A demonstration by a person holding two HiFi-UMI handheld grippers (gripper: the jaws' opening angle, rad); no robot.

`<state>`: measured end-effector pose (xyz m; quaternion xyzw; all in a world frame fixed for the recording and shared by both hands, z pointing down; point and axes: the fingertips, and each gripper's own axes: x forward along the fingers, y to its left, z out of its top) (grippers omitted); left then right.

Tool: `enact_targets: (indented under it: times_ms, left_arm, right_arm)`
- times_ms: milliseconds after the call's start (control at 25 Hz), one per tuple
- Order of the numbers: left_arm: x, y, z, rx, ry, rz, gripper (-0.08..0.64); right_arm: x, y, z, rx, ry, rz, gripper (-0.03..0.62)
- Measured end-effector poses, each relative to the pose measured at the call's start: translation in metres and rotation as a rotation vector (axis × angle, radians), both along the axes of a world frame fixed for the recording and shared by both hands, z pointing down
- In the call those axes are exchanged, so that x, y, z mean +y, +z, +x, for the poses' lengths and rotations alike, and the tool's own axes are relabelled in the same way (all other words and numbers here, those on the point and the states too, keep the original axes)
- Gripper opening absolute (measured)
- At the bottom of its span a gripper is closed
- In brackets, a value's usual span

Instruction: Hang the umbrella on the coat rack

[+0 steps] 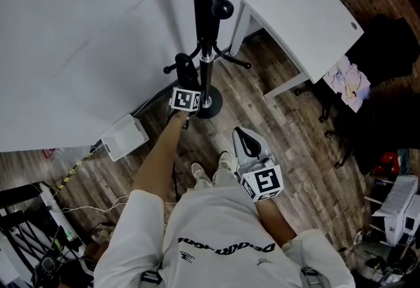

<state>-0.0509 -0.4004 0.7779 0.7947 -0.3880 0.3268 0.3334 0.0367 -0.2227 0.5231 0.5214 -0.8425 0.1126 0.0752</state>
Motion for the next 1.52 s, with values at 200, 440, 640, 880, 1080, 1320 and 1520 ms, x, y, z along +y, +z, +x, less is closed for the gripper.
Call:
enact_targets:
  times_ms: [200,440,640,880,1080,1320,1520]
  left_arm:
    - [-0.010,0.005,0.008,0.008,-0.005,0.004,0.268]
    - [-0.014,0.009,0.005,0.011,-0.073,-0.023,0.290]
    - [-0.014,0.005,0.002,-0.040,-0.053,-0.009,0.290]
    - [-0.022,-0.015,0.002,-0.014,-0.081,0.050,0.291]
    - [-0.014,-0.031,-0.004,0.002,-0.097,0.061,0.291]
    - [-0.003,-0.057,-0.006,0.031,-0.128,0.106,0.291]
    - [0.008,-0.074,-0.006,0.053,-0.123,0.138,0.283]
  right_arm:
    - [0.000,0.003,0.005,0.003,0.011,-0.005,-0.003]
    - [0.000,0.002,0.009,0.002,0.017,-0.003,-0.003]
    - [0.002,0.003,0.008,-0.004,0.009,-0.008,-0.003]
    - [0.002,0.002,0.005,-0.009,-0.007,-0.004,-0.003]
    - [0.008,-0.006,0.001,-0.013,-0.020,0.011,-0.003]
    - [0.010,-0.016,-0.001,-0.019,-0.035,0.037,-0.003]
    - [0.017,-0.024,-0.003,-0.012,-0.047,0.056,-0.003]
